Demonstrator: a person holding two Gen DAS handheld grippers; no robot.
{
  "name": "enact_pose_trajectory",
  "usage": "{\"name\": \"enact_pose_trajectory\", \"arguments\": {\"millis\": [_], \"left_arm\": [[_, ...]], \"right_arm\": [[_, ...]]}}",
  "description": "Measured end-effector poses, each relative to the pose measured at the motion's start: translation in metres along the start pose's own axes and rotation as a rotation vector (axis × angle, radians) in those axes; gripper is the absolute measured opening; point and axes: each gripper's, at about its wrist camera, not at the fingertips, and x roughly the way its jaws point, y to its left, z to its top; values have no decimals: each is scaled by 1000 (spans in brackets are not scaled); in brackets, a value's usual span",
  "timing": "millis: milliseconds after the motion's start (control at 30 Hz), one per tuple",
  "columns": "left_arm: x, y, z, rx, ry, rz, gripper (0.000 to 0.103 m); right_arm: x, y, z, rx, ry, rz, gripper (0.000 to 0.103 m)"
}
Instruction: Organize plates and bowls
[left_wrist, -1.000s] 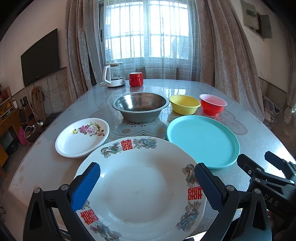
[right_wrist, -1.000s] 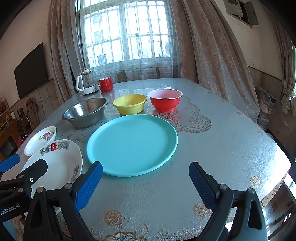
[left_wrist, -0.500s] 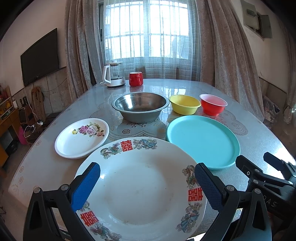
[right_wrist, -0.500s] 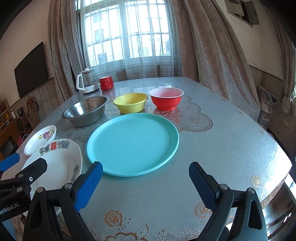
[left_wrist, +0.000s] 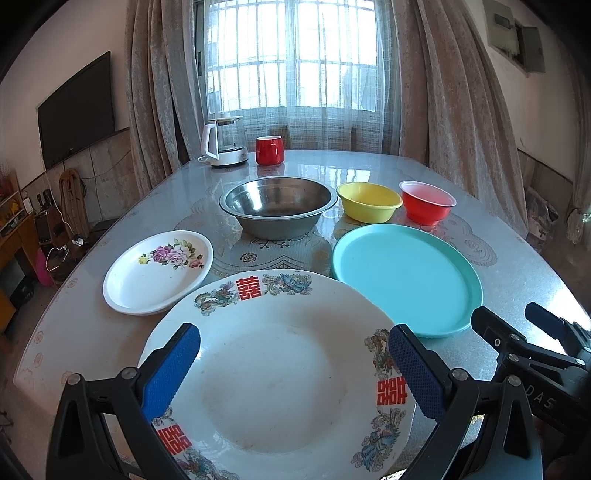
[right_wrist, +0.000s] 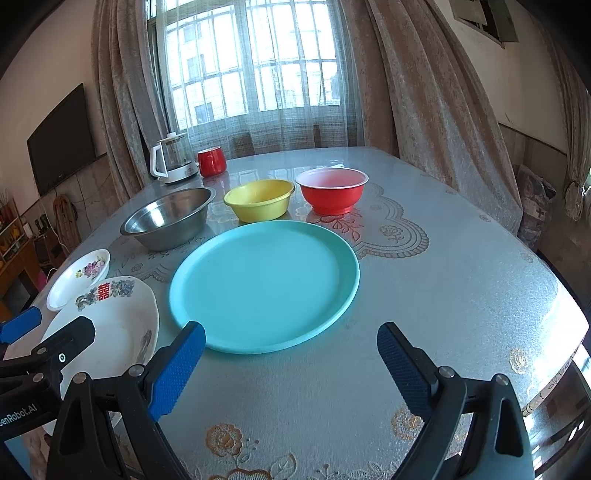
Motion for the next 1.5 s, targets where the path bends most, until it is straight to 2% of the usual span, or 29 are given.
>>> {"name": "enact_pose_trajectory", "arguments": {"millis": [233,367,500,567,600,633,667,833,1033,1067,1267,1500], "left_arm": [[11,1,6,6,54,-48,102],[23,12,24,-30,104,-103,101],[36,19,49,-27,125,-138,92],[45,18,60,-16,133,-168,73],[51,16,65,-11,148,-181,68],[58,14,69,-5,165,-189,57],[64,12,72,3,182,-195,43],[92,-9,80,66,251,-214,24],[126,-27,83,121,337,-221,23],[130,-29,83,128,348,-215,19],[147,-39,82,174,386,-169,11],[158,-34,79,184,397,-121,11]], "right_arm": [[8,-10,4,20,22,32,96],[16,-32,16,89,49,97,84],[37,-54,29,175,119,167,63],[48,-61,32,200,144,171,53],[54,-65,33,214,158,176,48],[59,-67,34,224,170,178,46],[64,-69,35,229,180,174,42],[82,-76,37,241,213,139,38],[89,-80,38,244,218,134,34],[90,-79,38,234,218,131,32],[91,-73,39,200,214,123,26],[93,-67,39,176,212,129,23]]}}
